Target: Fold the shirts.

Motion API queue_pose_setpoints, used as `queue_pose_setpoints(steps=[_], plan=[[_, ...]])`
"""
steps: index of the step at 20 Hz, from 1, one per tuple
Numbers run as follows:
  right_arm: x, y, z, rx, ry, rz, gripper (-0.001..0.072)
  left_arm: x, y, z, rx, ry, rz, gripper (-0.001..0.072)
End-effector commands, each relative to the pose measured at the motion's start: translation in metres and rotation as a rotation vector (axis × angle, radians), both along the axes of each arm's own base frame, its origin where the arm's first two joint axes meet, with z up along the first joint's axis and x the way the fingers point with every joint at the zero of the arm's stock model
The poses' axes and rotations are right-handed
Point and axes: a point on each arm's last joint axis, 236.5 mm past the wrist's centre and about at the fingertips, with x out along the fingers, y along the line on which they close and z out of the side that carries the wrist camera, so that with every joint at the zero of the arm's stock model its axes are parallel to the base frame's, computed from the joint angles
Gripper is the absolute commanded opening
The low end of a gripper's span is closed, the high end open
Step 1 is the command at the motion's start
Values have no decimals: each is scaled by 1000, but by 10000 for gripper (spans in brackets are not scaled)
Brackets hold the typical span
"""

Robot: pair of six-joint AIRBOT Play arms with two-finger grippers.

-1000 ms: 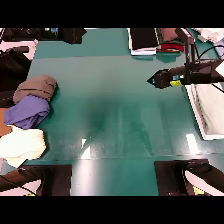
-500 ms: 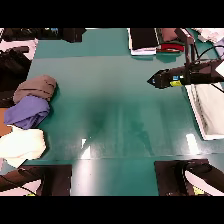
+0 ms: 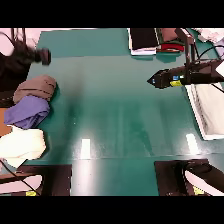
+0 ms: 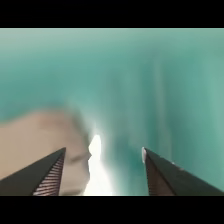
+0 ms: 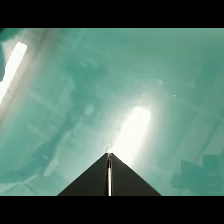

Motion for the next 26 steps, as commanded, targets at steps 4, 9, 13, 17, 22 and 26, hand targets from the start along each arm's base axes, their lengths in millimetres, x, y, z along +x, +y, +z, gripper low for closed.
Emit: queue_pose_setpoints(steps=[4,9,13,17,22,26], plan=[[1,0,1,2,-3,-1,21,-5,75,-134,23,221,142,579],[1,0,1,2,-5,-2,21,7,76,-125,30,182,137,37],[5,1,17,9,-41,-2,21,25,76,-27,38,-4,132,32],[17,-6,102,45,-237,-25,21,-8,36,177,116,-392,-13,31],[23,-49,189,54,-430,-130,21,-109,-65,311,67,-669,-266,31],[16,-79,233,36,-526,-199,21,-141,-171,276,0,-547,-543,31]])
